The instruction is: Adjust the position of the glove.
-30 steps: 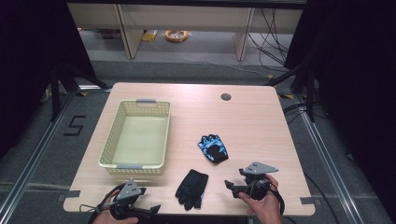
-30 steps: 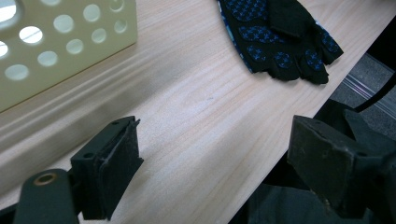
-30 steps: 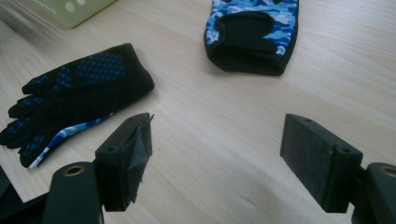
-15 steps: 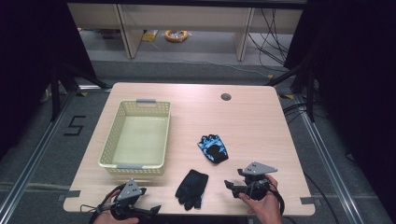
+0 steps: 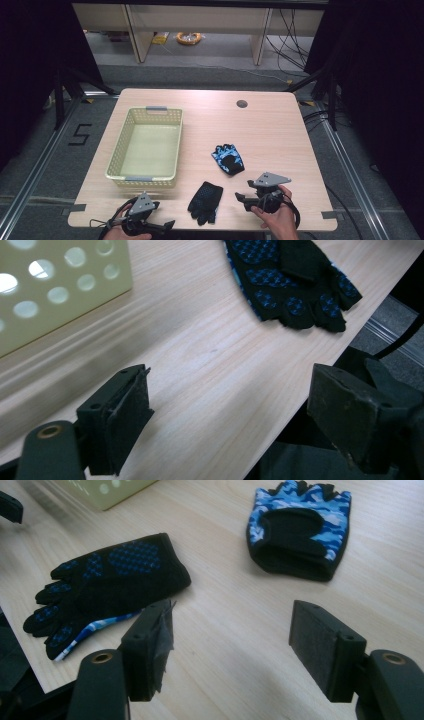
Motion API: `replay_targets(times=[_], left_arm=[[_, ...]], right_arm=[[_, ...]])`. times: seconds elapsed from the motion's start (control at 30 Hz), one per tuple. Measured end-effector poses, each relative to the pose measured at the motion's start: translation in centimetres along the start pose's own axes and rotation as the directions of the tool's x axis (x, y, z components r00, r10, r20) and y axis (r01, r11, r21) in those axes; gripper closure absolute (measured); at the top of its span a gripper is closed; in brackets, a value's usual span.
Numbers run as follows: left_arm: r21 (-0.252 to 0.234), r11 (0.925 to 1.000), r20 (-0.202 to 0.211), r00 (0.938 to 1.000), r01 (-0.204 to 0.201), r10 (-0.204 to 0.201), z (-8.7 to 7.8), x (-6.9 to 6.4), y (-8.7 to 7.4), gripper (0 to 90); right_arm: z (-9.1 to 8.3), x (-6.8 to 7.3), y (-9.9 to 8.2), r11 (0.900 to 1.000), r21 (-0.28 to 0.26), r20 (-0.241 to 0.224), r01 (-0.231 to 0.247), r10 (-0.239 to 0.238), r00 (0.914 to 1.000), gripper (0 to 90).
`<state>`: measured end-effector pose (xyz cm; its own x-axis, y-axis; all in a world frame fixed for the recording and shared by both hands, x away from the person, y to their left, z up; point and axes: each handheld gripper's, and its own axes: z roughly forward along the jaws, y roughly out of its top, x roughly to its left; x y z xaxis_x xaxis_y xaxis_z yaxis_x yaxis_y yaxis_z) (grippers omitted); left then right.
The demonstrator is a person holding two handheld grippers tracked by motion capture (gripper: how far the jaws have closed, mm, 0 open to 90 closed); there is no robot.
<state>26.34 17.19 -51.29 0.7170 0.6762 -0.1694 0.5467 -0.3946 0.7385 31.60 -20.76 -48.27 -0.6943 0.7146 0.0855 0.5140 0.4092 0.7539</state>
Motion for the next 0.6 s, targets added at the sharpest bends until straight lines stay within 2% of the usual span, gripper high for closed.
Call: replay_targets(times=[0.03,0.07,0.2,0.23,0.27,0.3,0.37,0.4,0.47,0.57,0.6], left_arm=[[-0.014,0.9998,0.005,0.9999,0.017,-0.017,0.2,-0.3,0.1,17.2],[0.000,1.0000,0.009,1.0000,-0.002,0.002,0.2,-0.1,0.2,17.5],[-0.009,0.9999,0.011,0.9999,0.006,-0.006,0.3,-0.2,0.4,19.3],[-0.033,0.9990,0.024,0.9992,0.032,-0.031,0.6,-0.4,0.4,19.5],[-0.013,0.9998,0.031,0.9994,0.017,-0.017,0.5,-0.2,0.5,19.5],[-0.012,0.9991,0.030,0.9987,0.041,-0.040,0.6,-0.4,0.6,19.7],[-0.025,0.9994,0.032,0.9993,0.022,-0.021,0.8,-0.4,0.8,19.8],[-0.033,0.9984,0.032,0.9985,0.046,-0.045,1.0,-0.6,0.8,19.8],[-0.038,0.9992,0.032,0.9994,0.016,-0.015,1.2,-0.8,1.0,21.2],[-0.029,0.9994,0.040,0.9990,0.020,-0.019,1.7,-1.2,1.3,22.5],[-0.022,0.9996,0.053,0.9985,0.017,-0.016,1.9,-1.4,1.5,22.5]], right_arm=[[0.2,0.2,0.2,1.0000,0.001,-0.011,0.003,-0.003,0.9999,37.7],[0.3,0.3,0.3,0.9999,0.000,-0.015,0.013,-0.013,0.9998,38.2],[0.7,0.6,0.9,0.9992,-0.003,-0.027,0.041,-0.041,0.9988,40.1],[0.9,0.8,1.3,0.9991,0.010,-0.036,0.042,-0.042,0.9985,41.1],[0.9,0.8,1.3,0.9991,0.010,-0.036,0.042,-0.042,0.9985,41.1],[1.3,0.8,1.7,0.9974,0.009,-0.038,0.072,-0.072,0.9967,42.5],[1.5,0.9,1.9,0.9969,0.003,-0.031,0.079,-0.079,0.9964,43.2],[1.6,0.9,2.1,0.9967,0.006,-0.034,0.081,-0.081,0.9962,44.1],[1.9,1.1,2.4,0.9963,0.017,-0.047,0.085,-0.084,0.9954,46.0],[2.5,1.3,2.9,0.9944,0.021,-0.060,0.103,-0.102,0.9930,48.5],[2.7,1.3,3.0,0.9930,0.019,-0.068,0.117,-0.115,0.9910,49.6]])
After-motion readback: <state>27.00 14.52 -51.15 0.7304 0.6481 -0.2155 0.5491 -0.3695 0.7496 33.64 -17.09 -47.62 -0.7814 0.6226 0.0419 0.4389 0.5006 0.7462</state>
